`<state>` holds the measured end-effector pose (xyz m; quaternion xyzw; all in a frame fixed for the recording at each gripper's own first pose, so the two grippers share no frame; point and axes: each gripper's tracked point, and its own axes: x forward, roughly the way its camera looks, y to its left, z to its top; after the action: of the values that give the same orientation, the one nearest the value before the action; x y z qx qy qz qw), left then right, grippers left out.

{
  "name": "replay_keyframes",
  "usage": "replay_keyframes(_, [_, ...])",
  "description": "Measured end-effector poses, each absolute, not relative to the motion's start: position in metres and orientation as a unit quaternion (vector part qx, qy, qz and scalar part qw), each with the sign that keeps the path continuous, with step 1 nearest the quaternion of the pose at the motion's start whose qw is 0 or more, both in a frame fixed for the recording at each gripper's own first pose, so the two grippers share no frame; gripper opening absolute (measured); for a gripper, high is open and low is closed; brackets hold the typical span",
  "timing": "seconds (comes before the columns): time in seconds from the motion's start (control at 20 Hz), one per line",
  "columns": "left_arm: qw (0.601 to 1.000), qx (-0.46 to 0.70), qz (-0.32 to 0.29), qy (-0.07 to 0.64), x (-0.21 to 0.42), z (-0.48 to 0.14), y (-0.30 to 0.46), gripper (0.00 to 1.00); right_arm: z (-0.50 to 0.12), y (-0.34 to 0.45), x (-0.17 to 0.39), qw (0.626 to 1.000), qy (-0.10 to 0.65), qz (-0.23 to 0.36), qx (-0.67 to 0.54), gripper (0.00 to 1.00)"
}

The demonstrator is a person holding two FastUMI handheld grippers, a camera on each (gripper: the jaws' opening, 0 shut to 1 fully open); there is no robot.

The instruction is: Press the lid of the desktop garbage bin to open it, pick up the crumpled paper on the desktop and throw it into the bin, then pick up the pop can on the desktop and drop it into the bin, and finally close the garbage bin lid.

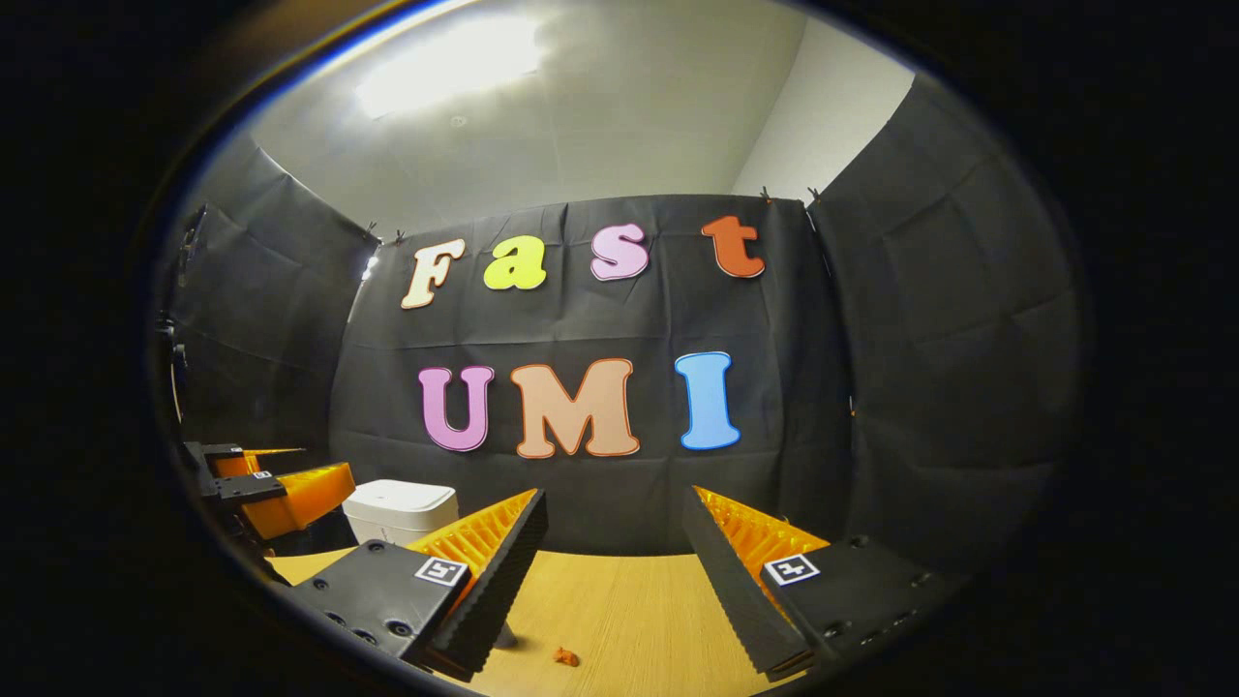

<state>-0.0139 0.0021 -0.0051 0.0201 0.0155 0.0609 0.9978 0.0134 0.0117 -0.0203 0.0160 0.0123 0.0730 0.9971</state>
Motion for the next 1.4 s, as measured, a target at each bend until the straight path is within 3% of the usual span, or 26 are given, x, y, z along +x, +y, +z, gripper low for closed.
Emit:
replay_keyframes(0.4, [0.993,0.054,0.105,0.006,-0.005,0.009,0.037,0.92,-0.042,0.005,0.014,0.994,0.026,0.103,0.032,0.95])
replay_keyframes(0.5, [0.993,0.059,0.105,-0.004,0.011,0.020,0.052,0.84,-0.044,0.001,0.016,0.994,0.029,0.097,0.032,0.95])
replay_keyframes(0.55, [0.992,0.059,0.108,-0.008,0.020,0.022,0.064,0.70,-0.044,-0.003,0.019,0.995,0.027,0.087,0.027,0.95])
replay_keyframes(0.7, [0.993,0.054,0.108,-0.008,0.056,0.020,0.100,0.44,-0.047,-0.011,0.025,0.998,0.030,0.052,0.018,0.95])
replay_keyframes(0.8, [0.993,0.045,0.105,0.006,0.081,0.006,0.126,0.39,-0.049,-0.011,0.029,0.999,0.031,0.031,0.016,0.96])
replay_keyframes(1.15, [0.982,-0.004,0.138,0.131,0.147,-0.106,0.228,0.00,-0.070,0.015,0.042,0.998,0.062,-0.019,-0.017,0.96])
replay_keyframes(1.4, [0.967,-0.038,0.104,0.231,0.154,-0.177,0.230,0.00,-0.081,0.049,0.050,0.996,0.079,-0.013,-0.044,0.96])
